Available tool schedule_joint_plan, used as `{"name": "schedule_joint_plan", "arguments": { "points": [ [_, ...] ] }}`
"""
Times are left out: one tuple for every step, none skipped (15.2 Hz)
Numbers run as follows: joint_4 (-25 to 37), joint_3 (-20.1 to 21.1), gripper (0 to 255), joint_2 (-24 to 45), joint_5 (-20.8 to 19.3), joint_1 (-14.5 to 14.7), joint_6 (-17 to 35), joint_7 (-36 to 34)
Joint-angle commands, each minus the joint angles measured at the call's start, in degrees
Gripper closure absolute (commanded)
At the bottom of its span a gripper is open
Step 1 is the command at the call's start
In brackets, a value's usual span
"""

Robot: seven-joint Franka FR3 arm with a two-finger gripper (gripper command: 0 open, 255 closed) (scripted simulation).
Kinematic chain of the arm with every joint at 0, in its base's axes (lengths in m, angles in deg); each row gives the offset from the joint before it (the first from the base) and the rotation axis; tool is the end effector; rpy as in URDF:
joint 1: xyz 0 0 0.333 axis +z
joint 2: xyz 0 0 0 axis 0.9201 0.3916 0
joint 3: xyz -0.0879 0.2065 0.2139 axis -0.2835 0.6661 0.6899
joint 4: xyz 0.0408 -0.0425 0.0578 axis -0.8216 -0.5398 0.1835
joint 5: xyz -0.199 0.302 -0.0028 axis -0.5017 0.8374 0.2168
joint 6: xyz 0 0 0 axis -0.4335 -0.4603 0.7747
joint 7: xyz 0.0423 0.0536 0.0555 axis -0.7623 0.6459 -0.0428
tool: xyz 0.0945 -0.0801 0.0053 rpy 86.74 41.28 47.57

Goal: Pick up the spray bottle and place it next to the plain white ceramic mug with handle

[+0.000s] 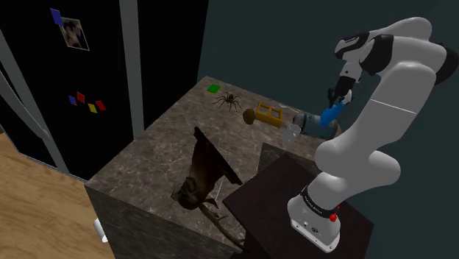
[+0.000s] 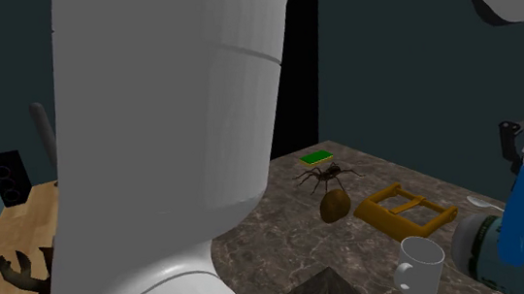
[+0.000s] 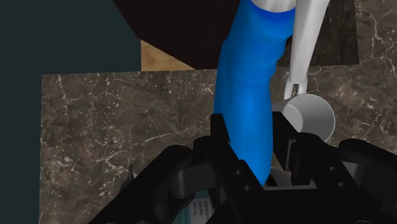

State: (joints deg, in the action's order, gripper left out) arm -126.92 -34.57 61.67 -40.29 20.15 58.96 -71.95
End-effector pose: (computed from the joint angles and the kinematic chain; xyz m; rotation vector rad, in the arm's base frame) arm 0.2297 -0.4886 0.4220 -2.4838 1.4015 0.5922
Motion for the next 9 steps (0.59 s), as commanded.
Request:
{"name": "schedule_joint_plan", "arguments": {
  "points": [
    [-1.2,0.0,255,0.3,0.1,0.0,1.5,0.0],
    [-1.7,0.0,255,0.5,0.2,0.0,2.2,0.0],
    [-2.3,0.1,255,0.7,0.2,0.0,2.9,0.1],
    [-2.8,0.1,255,0.9,0.3,0.0,3.6,0.1],
    [-3.3,0.1,255,1.1,0.4,0.0,4.3,0.1],
    [-3.8,0.1,255,1.3,0.4,-0.1,5.0,0.1],
    [-4.3,0.2,255,1.5,0.5,-0.1,5.7,0.1],
    [-4.7,0.2,255,1.8,0.6,-0.1,6.4,0.1],
    [-5.2,0.2,255,2.0,0.7,-0.1,7.1,0.2]
  ]
}}
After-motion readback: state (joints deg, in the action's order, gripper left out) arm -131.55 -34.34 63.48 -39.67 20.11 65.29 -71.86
